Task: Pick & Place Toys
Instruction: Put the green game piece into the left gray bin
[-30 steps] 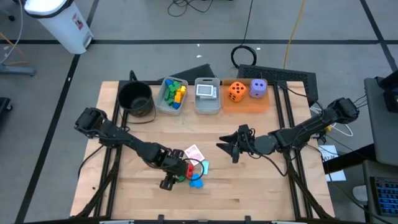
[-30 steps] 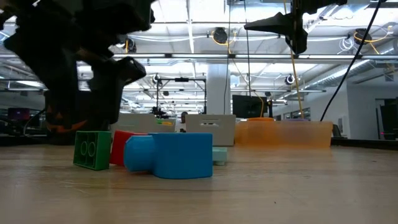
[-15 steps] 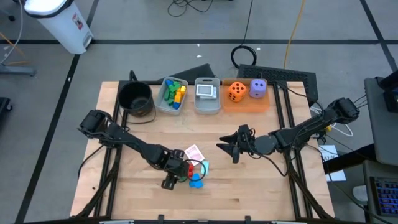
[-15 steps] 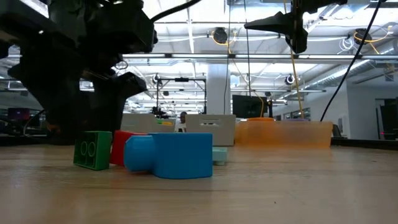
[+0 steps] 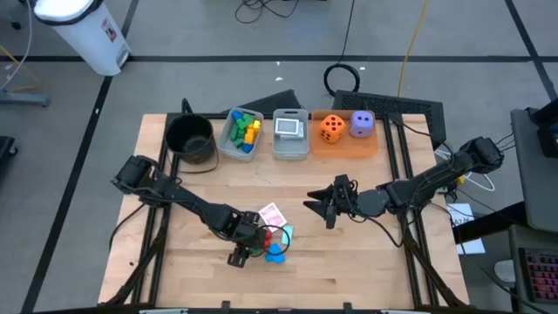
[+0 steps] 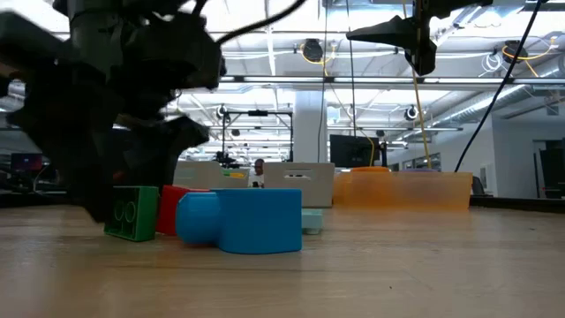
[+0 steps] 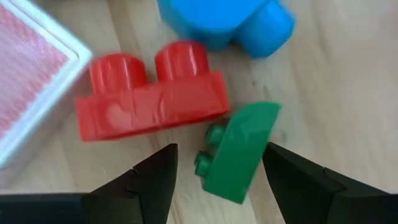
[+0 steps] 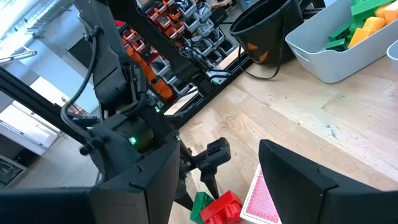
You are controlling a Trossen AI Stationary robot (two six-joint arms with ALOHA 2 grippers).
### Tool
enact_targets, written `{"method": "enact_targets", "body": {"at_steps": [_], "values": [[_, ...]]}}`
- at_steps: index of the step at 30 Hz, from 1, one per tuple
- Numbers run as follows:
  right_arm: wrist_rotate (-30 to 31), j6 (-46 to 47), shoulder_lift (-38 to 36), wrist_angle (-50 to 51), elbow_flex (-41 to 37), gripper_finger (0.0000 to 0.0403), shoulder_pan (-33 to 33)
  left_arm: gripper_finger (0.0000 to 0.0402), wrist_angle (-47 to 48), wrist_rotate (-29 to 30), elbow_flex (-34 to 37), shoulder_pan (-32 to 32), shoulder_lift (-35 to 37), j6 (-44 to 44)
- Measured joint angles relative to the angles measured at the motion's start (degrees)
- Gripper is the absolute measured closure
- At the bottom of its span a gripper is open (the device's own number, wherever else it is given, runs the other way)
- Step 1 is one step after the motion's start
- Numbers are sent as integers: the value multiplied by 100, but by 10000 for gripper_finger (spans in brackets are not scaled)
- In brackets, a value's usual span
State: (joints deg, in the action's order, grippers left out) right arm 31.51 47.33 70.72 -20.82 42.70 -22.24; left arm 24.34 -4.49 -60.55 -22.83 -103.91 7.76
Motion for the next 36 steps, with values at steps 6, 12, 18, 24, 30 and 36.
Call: {"method": "enact_targets", "body": {"at_steps": [6, 12, 18, 24, 30, 36], "values": [[0, 0, 0, -20, 0, 193, 0, 166, 90, 4, 0, 0, -73, 198], [0, -2, 0, -13, 0, 193, 0, 251, 111, -4, 0, 39, -73, 244], [0, -2, 0, -13, 0, 193, 0, 318, 161, -246, 0, 182, -29, 329], [0, 0, 2, -39, 2, 193, 0, 318, 752, -343, -7, 353, 238, 326], [-4, -36, 2, -131, 3, 193, 0, 318, 1473, -57, -7, 560, 990, 279], [-147, -36, 2, -388, 2, 193, 3, 318, 1615, 905, -9, 804, 2165, 395]]}}
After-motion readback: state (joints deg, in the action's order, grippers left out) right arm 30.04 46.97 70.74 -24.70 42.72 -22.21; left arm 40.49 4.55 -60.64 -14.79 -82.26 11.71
